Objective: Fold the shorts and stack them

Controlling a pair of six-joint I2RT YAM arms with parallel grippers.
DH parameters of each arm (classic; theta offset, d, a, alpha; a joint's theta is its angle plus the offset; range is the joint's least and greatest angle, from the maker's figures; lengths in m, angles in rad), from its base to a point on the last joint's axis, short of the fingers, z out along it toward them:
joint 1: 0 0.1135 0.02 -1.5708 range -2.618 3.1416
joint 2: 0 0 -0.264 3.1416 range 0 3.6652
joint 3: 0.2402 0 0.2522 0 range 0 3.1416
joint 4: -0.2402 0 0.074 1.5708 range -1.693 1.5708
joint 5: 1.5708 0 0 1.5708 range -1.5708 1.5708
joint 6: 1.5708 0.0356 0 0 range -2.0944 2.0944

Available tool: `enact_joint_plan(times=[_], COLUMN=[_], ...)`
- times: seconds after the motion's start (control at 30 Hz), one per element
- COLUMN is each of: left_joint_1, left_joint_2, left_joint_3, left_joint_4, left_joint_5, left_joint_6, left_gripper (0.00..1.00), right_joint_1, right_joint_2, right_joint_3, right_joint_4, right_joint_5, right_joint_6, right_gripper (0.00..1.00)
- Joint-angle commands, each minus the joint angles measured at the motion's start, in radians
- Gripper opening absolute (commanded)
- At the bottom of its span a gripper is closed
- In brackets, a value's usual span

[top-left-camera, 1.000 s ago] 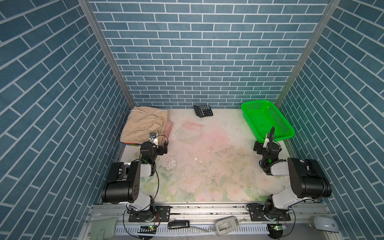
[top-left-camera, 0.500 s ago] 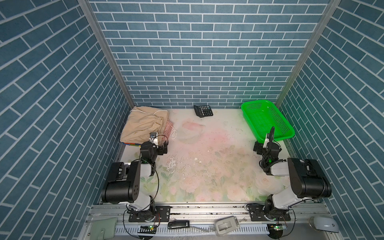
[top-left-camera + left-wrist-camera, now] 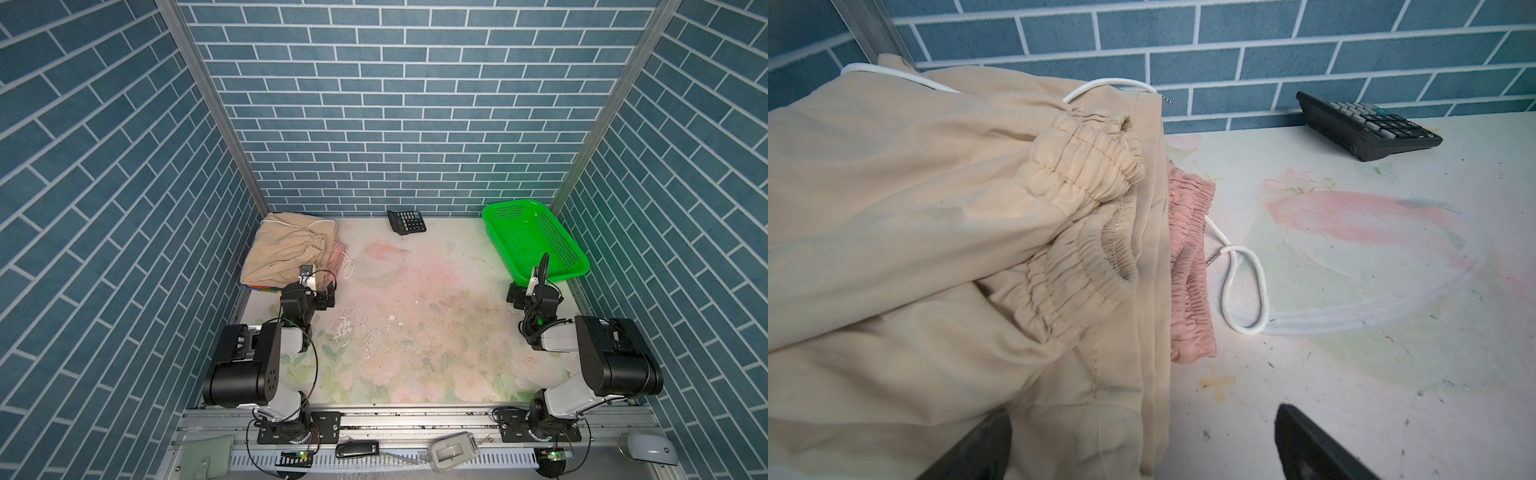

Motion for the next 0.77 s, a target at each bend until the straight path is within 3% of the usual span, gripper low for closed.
enact_joint_plan(times=[0.0,0.53,0.6,0.73], left_joint_1=[-0.005,-0.005,-0.005,-0.005], left_joint_2=[0.001,0.001,0.002,0.003], left_joint_3=[0.016,0.015,0.016,0.016], left_joint_4=[0.009,0.009,0.009,0.009], left_joint_5=[0.007,0.007,0.007,0.007], left_joint_6=[0.009,0.009,0.008,0.008], left_gripper=[1.00,1.00,1.00,1.00], right_joint_1=[-0.002,-0.002,-0.003,-0.010], right_joint_2=[-0.016,-0.014,-0.014,-0.020], right_joint_3=[0.009,0.012,0.021,0.000], right_joint_4=[0.006,0.003,-0.019,0.016], right_joint_5=[-0.011,-0.011,-0.120,-0.119], right_joint_6=[0.016,0.011,-0.019,-0.019], right_gripper=[0.99,0.99,0.99,0.99])
